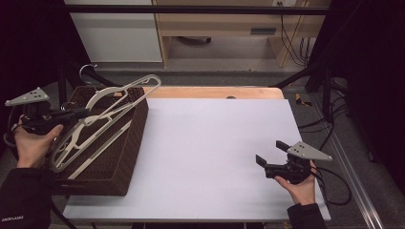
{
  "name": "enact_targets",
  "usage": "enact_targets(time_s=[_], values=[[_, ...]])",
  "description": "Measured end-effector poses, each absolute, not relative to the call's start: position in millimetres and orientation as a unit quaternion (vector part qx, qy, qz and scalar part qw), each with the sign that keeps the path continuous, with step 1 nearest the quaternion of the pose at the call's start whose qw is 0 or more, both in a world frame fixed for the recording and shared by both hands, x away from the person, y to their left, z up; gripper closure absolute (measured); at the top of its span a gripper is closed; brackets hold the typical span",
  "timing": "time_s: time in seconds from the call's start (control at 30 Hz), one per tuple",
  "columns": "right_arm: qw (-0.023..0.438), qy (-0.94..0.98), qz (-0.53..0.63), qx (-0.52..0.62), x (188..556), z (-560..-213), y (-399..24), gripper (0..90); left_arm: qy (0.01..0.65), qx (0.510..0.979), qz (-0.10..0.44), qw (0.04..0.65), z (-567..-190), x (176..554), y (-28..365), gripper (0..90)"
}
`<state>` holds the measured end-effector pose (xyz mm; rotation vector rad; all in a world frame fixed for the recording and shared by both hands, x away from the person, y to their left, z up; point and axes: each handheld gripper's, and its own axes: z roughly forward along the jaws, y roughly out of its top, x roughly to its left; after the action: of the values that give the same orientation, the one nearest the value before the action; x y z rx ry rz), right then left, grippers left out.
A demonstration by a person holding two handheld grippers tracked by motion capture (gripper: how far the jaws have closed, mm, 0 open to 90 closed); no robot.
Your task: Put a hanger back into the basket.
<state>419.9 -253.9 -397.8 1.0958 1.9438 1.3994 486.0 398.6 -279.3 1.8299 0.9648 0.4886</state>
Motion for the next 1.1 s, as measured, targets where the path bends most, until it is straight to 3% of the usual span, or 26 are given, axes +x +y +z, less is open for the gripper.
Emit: enact_targets(time_s=[0.73, 1.1], values=[[0.256, 0.716, 0.508, 0.404, 421, -398, -255, 7.6, 0.431, 0.739, 0.203, 0.477, -302, 487, 455, 86.9], [0.253, 0.719, 0.505, 0.404, 423, -401, -254, 7.2, 0.452, 0.746, 0.189, 0.45, -327, 490, 455, 86.9]])
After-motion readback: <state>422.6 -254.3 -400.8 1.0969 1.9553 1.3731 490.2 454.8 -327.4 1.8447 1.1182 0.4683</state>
